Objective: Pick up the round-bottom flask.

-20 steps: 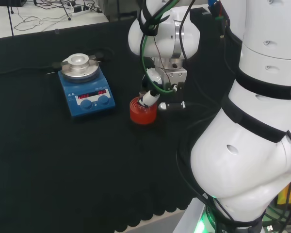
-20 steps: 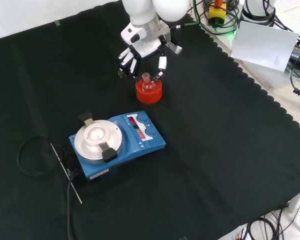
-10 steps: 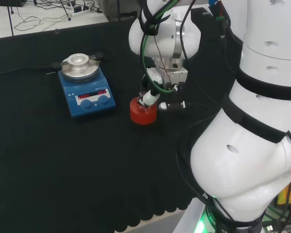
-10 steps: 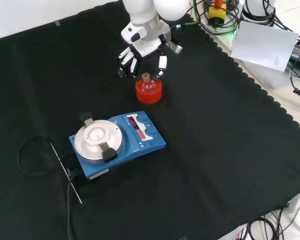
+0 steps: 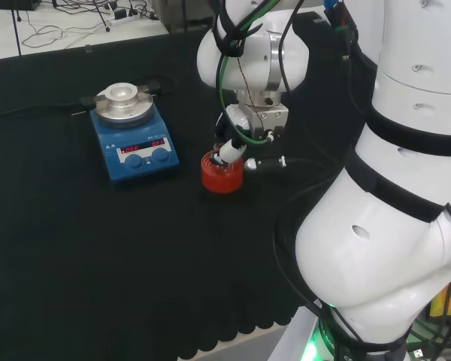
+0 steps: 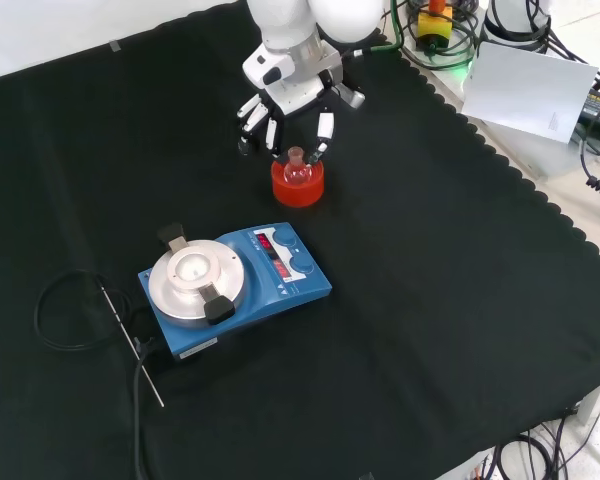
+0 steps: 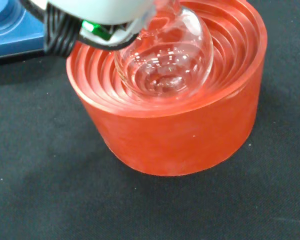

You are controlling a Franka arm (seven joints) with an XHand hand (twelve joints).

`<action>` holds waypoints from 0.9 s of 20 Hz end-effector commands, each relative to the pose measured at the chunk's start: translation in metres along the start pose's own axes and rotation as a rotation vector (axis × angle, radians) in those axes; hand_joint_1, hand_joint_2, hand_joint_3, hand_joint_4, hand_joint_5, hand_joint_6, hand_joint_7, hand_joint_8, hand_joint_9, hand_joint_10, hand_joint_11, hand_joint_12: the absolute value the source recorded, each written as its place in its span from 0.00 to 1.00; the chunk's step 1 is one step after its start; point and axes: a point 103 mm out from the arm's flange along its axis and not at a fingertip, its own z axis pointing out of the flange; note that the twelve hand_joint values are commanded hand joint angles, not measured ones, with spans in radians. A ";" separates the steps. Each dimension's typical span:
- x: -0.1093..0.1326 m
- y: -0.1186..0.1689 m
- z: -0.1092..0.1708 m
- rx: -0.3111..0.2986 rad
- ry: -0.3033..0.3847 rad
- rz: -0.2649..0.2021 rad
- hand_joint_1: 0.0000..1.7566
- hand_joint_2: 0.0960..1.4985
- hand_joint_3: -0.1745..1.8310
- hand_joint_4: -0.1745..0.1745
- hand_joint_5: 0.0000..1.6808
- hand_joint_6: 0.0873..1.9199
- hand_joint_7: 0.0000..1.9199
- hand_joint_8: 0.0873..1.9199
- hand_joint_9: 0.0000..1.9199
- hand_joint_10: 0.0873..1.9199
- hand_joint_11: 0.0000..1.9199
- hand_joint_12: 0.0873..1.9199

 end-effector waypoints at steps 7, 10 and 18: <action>0.013 0.000 -0.044 0.057 -0.015 0.027 0.64 0.39 0.46 0.95 0.72 0.41 0.18 0.35 0.30 0.32 0.14 0.70; 0.021 -0.001 -0.065 0.063 -0.017 0.029 0.64 0.39 0.46 1.00 0.71 0.41 0.19 0.35 0.30 0.31 0.14 0.70; 0.032 -0.006 -0.090 0.072 -0.070 0.031 0.63 0.39 0.46 1.00 0.71 0.42 0.18 0.35 0.30 0.31 0.14 0.70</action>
